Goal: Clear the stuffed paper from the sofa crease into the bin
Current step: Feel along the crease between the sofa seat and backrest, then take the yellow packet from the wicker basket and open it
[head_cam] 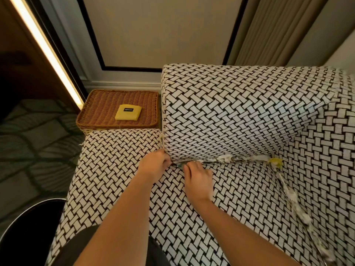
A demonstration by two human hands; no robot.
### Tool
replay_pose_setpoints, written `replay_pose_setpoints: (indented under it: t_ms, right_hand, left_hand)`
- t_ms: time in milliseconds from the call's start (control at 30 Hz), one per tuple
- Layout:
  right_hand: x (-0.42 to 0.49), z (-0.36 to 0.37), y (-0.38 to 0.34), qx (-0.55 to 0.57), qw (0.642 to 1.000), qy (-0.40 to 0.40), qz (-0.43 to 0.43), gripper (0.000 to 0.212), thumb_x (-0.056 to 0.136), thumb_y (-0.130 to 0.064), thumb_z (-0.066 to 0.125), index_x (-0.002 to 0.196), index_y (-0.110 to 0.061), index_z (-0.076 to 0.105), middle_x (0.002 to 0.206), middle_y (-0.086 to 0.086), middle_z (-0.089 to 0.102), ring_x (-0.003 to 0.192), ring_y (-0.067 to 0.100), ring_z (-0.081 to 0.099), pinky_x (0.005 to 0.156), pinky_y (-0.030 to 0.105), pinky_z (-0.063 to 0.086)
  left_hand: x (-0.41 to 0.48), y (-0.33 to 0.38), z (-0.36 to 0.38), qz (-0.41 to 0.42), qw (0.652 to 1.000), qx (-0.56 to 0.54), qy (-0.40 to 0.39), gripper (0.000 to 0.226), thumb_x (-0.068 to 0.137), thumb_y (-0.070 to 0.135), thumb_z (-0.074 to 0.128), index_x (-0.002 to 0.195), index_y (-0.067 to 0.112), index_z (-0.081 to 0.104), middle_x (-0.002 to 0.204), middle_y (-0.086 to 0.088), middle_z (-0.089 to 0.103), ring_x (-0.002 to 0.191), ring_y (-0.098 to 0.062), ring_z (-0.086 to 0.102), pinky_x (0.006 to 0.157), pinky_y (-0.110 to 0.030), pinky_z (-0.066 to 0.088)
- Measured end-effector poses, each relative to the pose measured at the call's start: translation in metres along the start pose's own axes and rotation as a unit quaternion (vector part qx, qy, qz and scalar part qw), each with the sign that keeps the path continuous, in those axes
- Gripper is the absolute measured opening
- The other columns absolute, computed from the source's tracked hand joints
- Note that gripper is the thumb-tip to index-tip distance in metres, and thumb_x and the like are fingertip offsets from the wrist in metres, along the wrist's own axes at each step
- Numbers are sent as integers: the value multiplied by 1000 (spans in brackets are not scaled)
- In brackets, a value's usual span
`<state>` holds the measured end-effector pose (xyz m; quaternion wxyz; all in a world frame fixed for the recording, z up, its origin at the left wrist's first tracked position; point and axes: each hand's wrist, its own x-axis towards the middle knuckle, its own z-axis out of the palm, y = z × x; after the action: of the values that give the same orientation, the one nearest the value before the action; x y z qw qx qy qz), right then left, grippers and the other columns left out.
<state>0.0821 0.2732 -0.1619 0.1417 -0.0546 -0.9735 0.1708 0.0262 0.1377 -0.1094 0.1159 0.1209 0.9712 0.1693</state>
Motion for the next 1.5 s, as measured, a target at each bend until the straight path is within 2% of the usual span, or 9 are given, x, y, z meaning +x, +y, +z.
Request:
replay_pose_setpoints:
  t_ms: [267,433,533,667,900,1067,1233,1400,1500]
  right_hand:
    - [-2,-27,-3,157,980,-110,42,23,98,-24,39,84,-21,56,76,-12,52,58,1,44,68,18,35]
    - [-26,-75,-28,524,801,-167,236,30,99,-23,36,77,-10,50,59,-3,42,49,7,32,44,16,28]
    - [-45,-106,-53,624,705,-239,239,29,99,-22,35,78,-7,50,56,-2,44,44,8,31,42,18,26]
    - [-58,-138,-92,692,624,-310,190,27,97,-21,39,83,-6,57,60,2,48,43,7,30,38,15,25]
    - [-55,-152,-132,725,523,-351,279,36,100,-35,31,97,-6,51,59,2,49,39,4,25,32,14,22]
    - [-27,-149,-156,724,526,-350,278,18,97,-14,41,86,-5,53,59,1,44,39,4,33,33,12,29]
    - [13,-115,-171,687,575,-333,294,19,96,-6,42,108,-1,56,76,7,55,58,8,45,47,14,43]
    - [53,-47,-178,505,746,-310,303,20,94,-14,48,110,-12,61,67,-2,43,50,7,30,45,19,29]
    - [81,-5,-183,383,859,-245,237,24,95,-22,44,106,-9,60,76,7,53,65,16,50,61,29,46]
  left_hand:
    - [-50,23,-9,-131,963,-230,57,16,93,20,49,87,17,64,79,3,62,58,-8,50,53,-18,42]
    - [-95,35,-45,-111,922,-366,68,17,94,14,47,89,10,63,68,-1,64,50,-4,56,42,-8,39]
    - [-127,40,-61,-85,916,-385,73,24,93,16,48,73,10,59,61,3,59,42,2,51,43,-8,38]
    - [-156,42,-72,-79,897,-423,103,25,93,16,49,78,0,61,56,1,55,40,2,46,43,-9,37]
    - [-176,26,-96,-46,939,-293,172,32,86,18,57,56,21,49,56,9,50,51,1,43,52,-12,35]
    - [-166,0,-114,-67,896,-396,188,29,90,21,52,62,13,52,55,2,48,47,-7,44,50,-20,36]
    - [-135,-41,-106,-168,835,-479,213,28,95,21,40,73,11,55,65,-1,50,62,-13,44,59,-24,36]
    - [-95,-85,-66,-195,872,-413,176,30,97,32,35,102,13,58,94,6,51,87,-9,45,68,-17,35]
    - [-71,-104,-47,-183,861,-441,177,27,97,35,37,109,23,59,106,14,54,97,-2,50,77,-15,37]
